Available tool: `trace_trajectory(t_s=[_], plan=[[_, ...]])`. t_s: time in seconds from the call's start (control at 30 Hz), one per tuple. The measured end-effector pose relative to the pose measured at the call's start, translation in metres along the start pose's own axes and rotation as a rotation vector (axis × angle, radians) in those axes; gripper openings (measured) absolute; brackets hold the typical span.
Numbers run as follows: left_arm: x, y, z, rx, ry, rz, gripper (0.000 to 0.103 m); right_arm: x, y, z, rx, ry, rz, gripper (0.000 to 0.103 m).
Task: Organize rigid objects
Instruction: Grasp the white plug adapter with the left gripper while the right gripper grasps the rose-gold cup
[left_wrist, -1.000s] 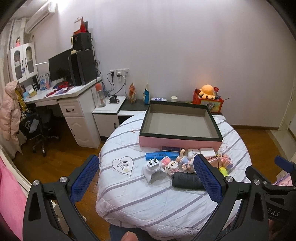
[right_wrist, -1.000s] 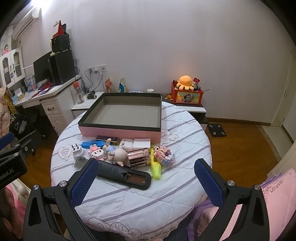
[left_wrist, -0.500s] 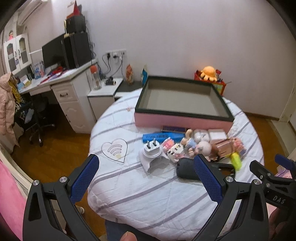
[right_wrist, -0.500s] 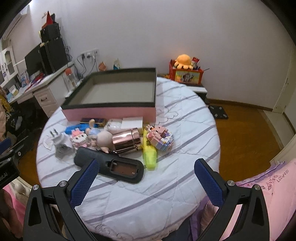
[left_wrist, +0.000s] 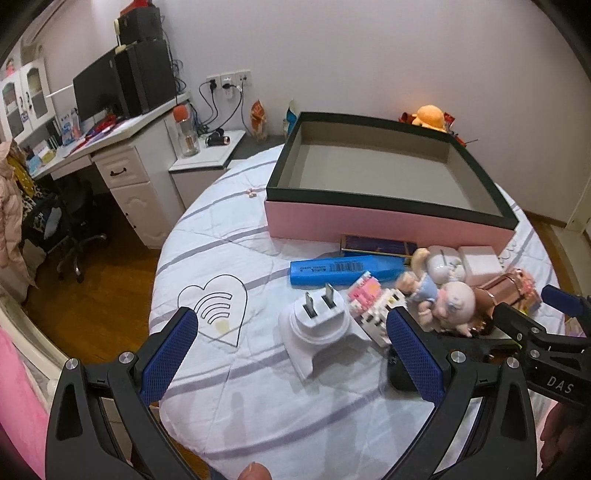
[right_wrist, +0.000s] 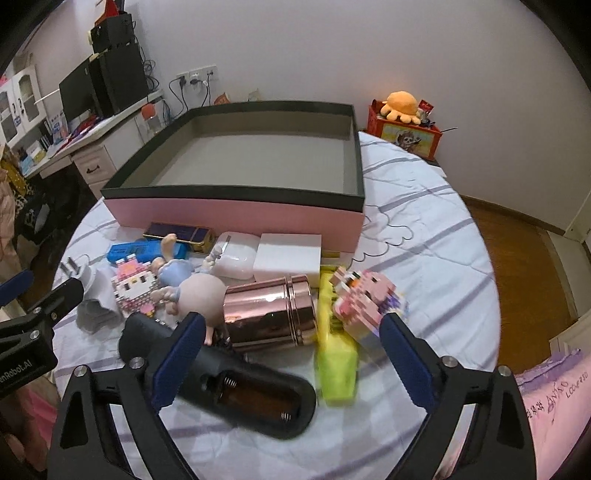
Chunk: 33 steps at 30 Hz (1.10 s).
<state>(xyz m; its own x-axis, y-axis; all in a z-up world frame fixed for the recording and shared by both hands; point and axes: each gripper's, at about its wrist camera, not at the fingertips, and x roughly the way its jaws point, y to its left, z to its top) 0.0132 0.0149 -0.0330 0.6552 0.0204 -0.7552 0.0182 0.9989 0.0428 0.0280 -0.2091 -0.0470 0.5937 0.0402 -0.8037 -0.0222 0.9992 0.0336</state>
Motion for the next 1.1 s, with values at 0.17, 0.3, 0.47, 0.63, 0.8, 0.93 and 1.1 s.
trace_trajectory(t_s=[0.17, 0.3, 0.47, 0.63, 0.8, 0.93, 1.1], plan=[[0.010, 0.004, 0.001, -0.004, 0.008, -0.006, 0.103, 0.007, 0.004, 0.005, -0.055, -0.021, -0.019, 0.078], [0.017, 0.008, 0.001, -0.012, 0.020, 0.000, 0.103, 0.027, 0.011, 0.000, -0.104, 0.054, 0.028, 0.055], [0.024, 0.013, -0.002, -0.025, 0.042, -0.003, 0.103, 0.040, 0.008, -0.005, -0.074, 0.052, 0.043, 0.055], [0.031, 0.016, -0.002, -0.029, 0.050, -0.009, 0.103, 0.034, -0.003, -0.007, -0.015, 0.037, 0.102, 0.055], [0.042, 0.017, -0.003, -0.044, 0.075, -0.051, 0.103, 0.026, -0.006, -0.004, 0.007, 0.028, 0.124, 0.055], [0.053, 0.016, -0.005, -0.074, 0.078, -0.058, 0.103, 0.020, -0.003, -0.002, 0.016, 0.017, 0.134, 0.055], [0.063, 0.030, -0.014, -0.143, 0.083, -0.109, 0.092, 0.012, 0.001, 0.001, 0.011, 0.003, 0.145, 0.055]])
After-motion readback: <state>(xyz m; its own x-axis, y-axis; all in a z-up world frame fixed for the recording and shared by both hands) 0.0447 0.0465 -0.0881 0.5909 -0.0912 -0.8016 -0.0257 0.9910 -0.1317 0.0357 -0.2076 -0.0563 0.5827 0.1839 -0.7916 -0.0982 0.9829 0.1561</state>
